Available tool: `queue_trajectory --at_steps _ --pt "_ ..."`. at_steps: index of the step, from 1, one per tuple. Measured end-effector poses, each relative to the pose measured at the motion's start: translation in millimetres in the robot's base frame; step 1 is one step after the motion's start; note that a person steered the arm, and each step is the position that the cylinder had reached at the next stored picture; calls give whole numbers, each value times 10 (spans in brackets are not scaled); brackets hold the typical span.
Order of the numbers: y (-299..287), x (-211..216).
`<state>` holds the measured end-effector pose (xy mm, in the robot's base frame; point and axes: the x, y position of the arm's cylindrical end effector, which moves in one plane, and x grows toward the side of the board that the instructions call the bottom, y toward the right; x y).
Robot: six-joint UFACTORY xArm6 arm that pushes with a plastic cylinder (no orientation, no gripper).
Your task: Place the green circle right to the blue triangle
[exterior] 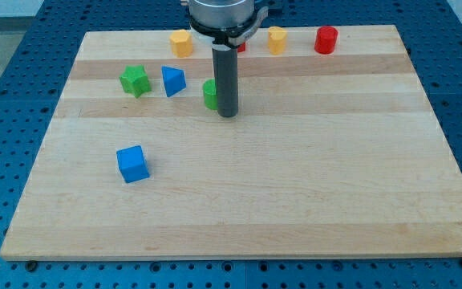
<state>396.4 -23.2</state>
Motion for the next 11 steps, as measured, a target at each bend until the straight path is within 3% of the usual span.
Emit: queue_trajectory --at_steps 6,11 --pt "-474 -175" --pt "-432 -238"
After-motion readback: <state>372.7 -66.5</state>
